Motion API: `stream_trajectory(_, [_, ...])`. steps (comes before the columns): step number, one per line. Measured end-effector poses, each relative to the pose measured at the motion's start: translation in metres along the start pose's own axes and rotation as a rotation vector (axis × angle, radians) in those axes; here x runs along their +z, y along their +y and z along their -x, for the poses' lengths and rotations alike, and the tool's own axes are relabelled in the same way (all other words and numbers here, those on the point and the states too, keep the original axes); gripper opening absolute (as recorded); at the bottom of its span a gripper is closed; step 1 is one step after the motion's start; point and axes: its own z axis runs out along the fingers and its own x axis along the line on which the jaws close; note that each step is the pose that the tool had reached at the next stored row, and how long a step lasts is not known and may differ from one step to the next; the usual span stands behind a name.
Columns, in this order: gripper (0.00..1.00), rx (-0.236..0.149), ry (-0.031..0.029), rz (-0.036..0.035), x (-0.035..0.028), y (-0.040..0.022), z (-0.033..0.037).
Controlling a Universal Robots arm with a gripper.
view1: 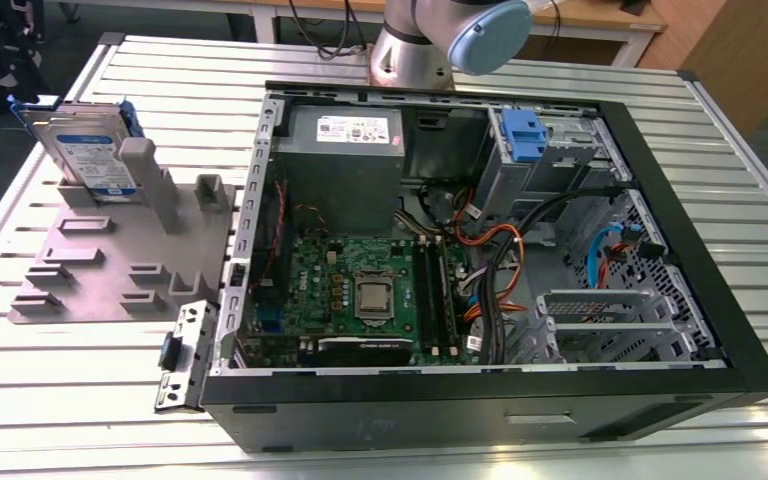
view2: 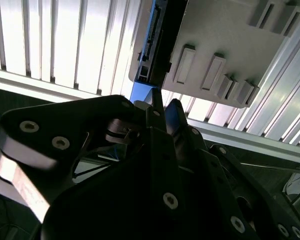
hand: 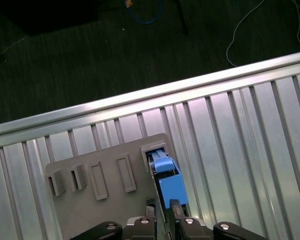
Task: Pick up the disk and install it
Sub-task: 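Pick up the disk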
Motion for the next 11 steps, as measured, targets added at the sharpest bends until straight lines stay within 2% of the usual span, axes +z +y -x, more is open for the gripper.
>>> stream_trajectory(3, [0.25,0.0,-0.0005,-0.0023,0.0001,0.0001,-0.0001])
stream_trajectory(6, [0.25,-0.002,-0.0045,-0.018,0.001,0.0002,-0.0001])
stream_trajectory(10, [0.26,-0.016,-0.008,-0.017,0.0029,0.0013,-0.0004])
stream_trajectory(11, [0.32,-0.016,-0.0081,-0.017,0.003,0.0013,-0.0004])
